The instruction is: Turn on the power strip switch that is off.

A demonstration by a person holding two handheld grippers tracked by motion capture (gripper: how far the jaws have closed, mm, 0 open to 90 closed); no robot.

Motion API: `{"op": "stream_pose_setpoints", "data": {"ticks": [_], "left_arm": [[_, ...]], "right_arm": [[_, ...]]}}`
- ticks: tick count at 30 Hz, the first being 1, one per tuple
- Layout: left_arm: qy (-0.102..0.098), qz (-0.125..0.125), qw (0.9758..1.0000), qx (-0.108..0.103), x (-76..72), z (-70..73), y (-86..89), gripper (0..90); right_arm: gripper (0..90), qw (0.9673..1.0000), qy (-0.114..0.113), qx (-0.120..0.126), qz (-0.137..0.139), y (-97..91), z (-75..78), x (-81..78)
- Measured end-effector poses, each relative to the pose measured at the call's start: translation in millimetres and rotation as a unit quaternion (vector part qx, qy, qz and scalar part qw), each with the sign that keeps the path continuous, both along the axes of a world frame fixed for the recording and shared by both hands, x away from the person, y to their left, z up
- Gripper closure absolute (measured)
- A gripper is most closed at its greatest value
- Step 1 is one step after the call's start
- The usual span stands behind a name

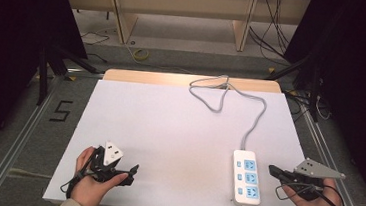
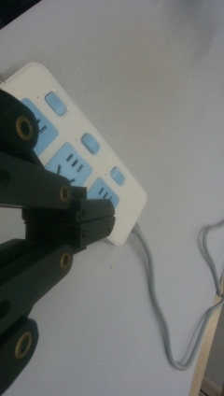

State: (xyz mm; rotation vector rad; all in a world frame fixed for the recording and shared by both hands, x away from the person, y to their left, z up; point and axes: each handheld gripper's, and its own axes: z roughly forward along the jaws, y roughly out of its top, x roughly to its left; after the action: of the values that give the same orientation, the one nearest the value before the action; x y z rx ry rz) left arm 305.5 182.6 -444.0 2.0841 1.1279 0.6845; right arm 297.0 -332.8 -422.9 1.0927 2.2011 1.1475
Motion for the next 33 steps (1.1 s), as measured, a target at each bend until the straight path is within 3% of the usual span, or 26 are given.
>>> {"op": "stream_pose_setpoints", "data": {"ticks": [18,33], "left_arm": [[-0.001,-0.003,1.0000,0.001,0.7,-0.8,-2.0,7.7],[0.000,-0.004,1.0000,0.004,0.9,-0.8,-2.5,7.8]], "right_arm": [[90.0,0.9991,0.036,-0.005,0.023,15.6,2.2,8.0],[90.0,0.9977,0.063,-0.007,0.024,22.9,1.7,14.1]]}}
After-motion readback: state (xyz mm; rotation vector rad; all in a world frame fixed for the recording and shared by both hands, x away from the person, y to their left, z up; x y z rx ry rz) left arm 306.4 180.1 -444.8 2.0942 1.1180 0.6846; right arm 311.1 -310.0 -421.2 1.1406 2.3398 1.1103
